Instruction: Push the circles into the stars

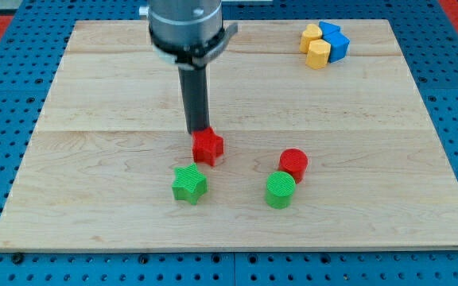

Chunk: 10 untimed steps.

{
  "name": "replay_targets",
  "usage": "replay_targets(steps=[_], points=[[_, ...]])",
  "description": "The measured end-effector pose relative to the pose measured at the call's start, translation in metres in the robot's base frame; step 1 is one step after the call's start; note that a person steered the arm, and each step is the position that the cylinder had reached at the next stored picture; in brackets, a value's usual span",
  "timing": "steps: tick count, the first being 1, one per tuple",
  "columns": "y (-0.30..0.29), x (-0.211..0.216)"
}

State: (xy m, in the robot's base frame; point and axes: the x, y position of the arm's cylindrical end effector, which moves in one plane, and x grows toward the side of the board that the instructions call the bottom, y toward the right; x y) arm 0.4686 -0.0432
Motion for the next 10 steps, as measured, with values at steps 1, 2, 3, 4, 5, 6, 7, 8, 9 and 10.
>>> replay_targets(steps=[1,2,3,4,5,6,7,8,9,10], points=[[0.005,-0.002],[0.08,-0.044],[0.193,-0.01],[0.186,0.034],[0.124,0.041],[0.086,0.038],[0.125,0.038],[0.193,0.056],[0.142,0.091],[0.066,0.079]])
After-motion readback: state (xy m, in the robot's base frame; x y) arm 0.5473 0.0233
